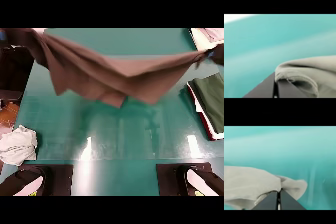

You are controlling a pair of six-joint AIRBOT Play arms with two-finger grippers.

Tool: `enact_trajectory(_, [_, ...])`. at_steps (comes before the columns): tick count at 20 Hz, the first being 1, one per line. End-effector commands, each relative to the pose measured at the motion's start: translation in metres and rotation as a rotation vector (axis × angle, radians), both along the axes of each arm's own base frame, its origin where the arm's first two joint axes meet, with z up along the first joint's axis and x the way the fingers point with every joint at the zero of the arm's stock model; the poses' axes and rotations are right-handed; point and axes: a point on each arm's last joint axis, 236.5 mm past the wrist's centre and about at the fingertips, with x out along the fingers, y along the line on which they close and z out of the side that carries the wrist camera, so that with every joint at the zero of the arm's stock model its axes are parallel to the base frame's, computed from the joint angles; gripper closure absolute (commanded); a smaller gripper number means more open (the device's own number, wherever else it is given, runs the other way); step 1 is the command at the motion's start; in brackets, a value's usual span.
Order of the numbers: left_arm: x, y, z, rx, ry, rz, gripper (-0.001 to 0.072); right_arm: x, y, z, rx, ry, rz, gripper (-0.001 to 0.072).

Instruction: Fold the shirts.

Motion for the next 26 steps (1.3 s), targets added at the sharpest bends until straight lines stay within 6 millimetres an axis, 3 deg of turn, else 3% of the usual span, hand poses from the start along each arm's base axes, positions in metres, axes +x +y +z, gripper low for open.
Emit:
enact_trajectory(1, [-0.082,-0.001,0.097,-0.047,-0.176,-0.076,0.0681,-0.057,-0.005,0.076,-0.072,-0.144,-0.035,0.0699])
enact_trajectory(3, [-0.123,-0.013,0.126,-0.064,-0.218,-0.166,0.0681,-0.082,-0.014,0.105,-0.109,-0.2,-0.083,0.07])
enact_trajectory(5, [-0.153,-0.028,0.145,-0.077,-0.265,-0.255,0.0681,-0.096,-0.025,0.117,-0.134,-0.213,-0.131,0.0699])
enact_trajectory(7, [-0.158,-0.036,0.146,-0.079,-0.267,-0.295,0.0681,-0.097,-0.034,0.108,-0.126,-0.144,-0.148,0.07])
enact_trajectory(9, [-0.141,-0.04,0.124,-0.07,-0.194,-0.296,0.0681,-0.089,-0.031,0.077,-0.078,0.003,-0.106,0.07])
enact_trajectory(10, [-0.127,-0.043,0.105,-0.065,-0.132,-0.296,0.0681,-0.082,-0.025,0.057,-0.045,0.089,-0.07,0.0699])
enact_trajectory(12, [-0.091,-0.052,0.04,-0.041,0.069,-0.298,0.0681,-0.061,-0.004,0.004,0.012,0.279,0.04,0.0699])
enact_trajectory(14, [-0.064,-0.06,-0.049,-0.009,0.351,-0.31,0.0681,-0.044,0.027,-0.061,0.05,0.475,0.161,0.0699])
enact_trajectory(17, [-0.046,-0.064,-0.171,0.041,0.712,-0.322,0.0681,-0.019,0.069,-0.162,0.094,0.716,0.272,0.0699])
enact_trajectory(19, [-0.035,-0.066,-0.229,0.073,0.829,-0.337,0.0681,0.004,0.084,-0.214,0.1,0.755,0.285,0.0698])
enact_trajectory(21, [-0.019,-0.067,-0.259,0.075,0.859,-0.326,0.0681,0.03,0.086,-0.246,0.109,0.736,0.25,0.0698])
enact_trajectory(23, [-0.003,-0.07,-0.263,0.066,0.822,-0.315,0.0681,0.051,0.08,-0.257,0.116,0.697,0.209,0.0697])
enact_trajectory(25, [0.007,-0.071,-0.258,0.057,0.773,-0.306,0.0681,0.061,0.066,-0.256,0.123,0.66,0.173,0.0688])
enact_trajectory(26, [0.01,-0.069,-0.258,0.067,0.765,-0.297,0.0681,0.063,0.057,-0.252,0.115,0.651,0.173,0.0498])
